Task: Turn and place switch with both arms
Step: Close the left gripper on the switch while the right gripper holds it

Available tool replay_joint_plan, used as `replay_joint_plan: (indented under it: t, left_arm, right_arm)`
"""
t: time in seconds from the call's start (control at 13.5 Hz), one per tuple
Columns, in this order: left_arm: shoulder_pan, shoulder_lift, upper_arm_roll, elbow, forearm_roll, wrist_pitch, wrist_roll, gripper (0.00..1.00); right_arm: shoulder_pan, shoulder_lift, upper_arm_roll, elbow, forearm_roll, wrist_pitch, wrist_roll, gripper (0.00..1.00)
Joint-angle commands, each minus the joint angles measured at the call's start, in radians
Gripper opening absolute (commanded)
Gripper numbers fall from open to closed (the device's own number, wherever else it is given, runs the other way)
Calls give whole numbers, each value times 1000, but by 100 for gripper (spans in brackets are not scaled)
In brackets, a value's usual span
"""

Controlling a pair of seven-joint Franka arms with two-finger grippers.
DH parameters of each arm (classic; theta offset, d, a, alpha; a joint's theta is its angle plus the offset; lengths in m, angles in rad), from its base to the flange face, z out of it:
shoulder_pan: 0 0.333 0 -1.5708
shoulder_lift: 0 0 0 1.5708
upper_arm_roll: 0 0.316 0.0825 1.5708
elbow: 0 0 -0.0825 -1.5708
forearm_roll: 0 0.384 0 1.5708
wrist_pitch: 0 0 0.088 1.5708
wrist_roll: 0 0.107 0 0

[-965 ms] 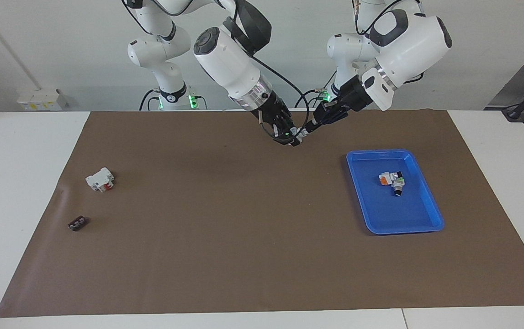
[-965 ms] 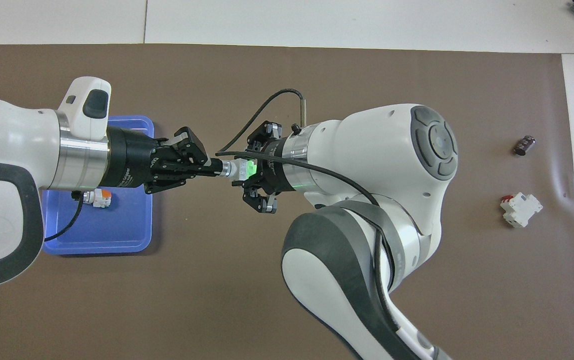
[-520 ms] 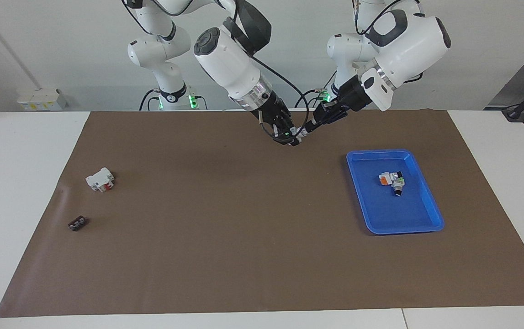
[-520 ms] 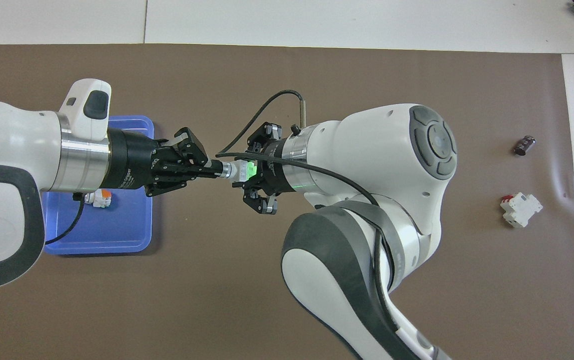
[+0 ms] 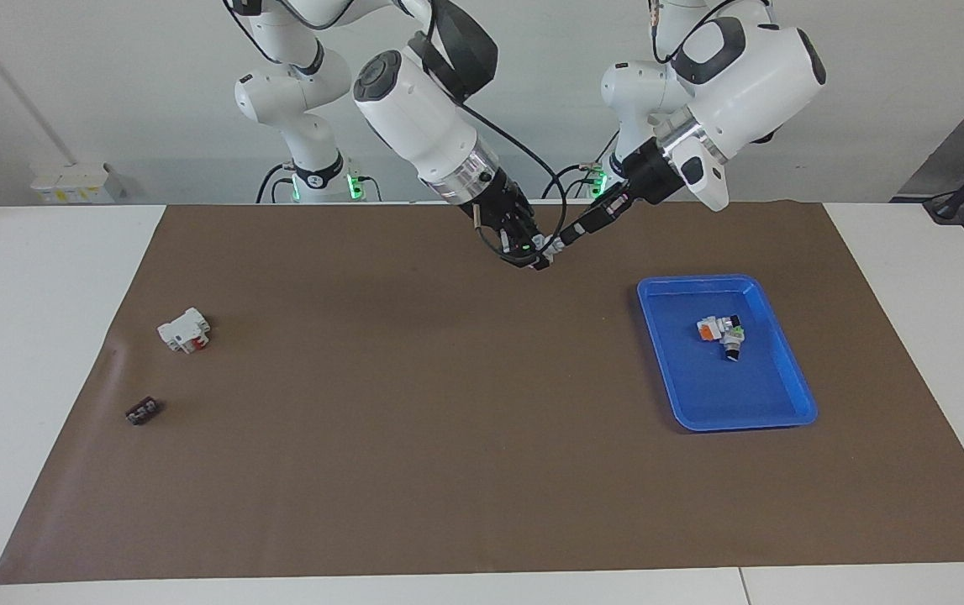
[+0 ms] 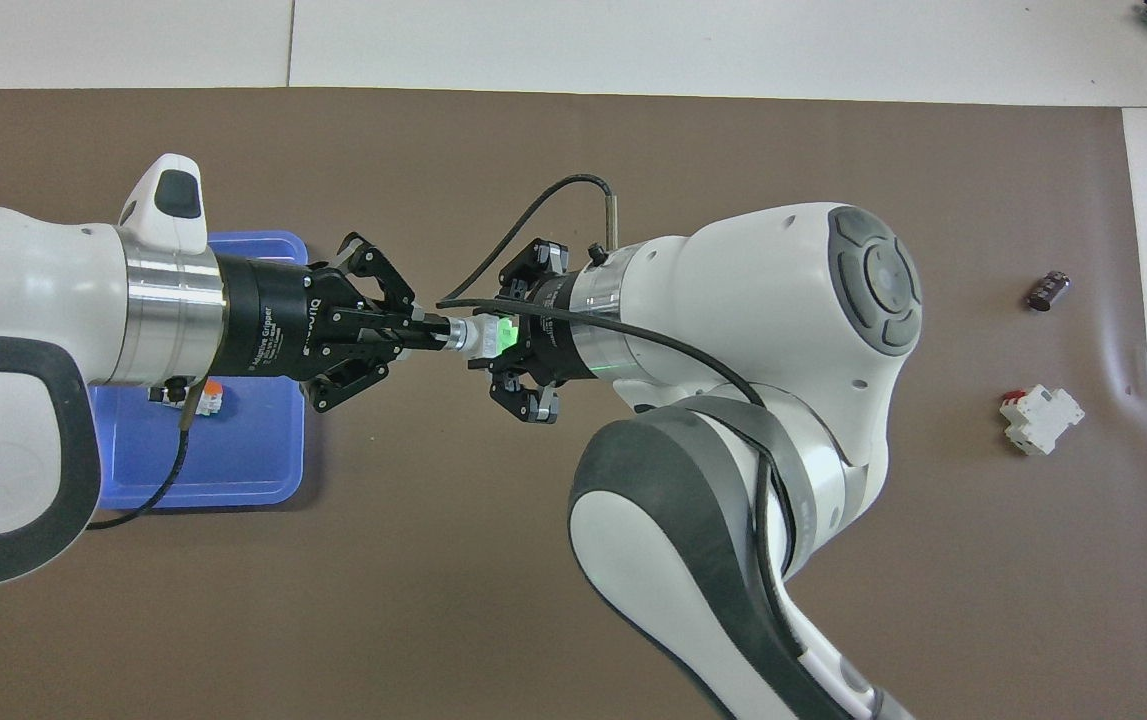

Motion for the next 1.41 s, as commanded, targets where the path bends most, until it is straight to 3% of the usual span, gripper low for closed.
replay_joint_plan:
  t: [0.0,0.3,1.04,1.34]
  left_arm:
    - [-27,-20,12,-33,-11,103,-182,0]
    - [-27,-15,10,-27,-1,169,-433,0]
    - [-23,-21,10,-30,33,113,-1052,0]
    - [-15,-21,10,-36,120,113,-1371,0]
  right_arm:
    - [-3,-9,8,0,-17,-3,14,0]
    - [-3,-9,6,0,-17,-3,14,0]
    - [-5,-9,6,0,-16,-3,14,0]
    - [-6,-9,6,1,-16,-2,14,0]
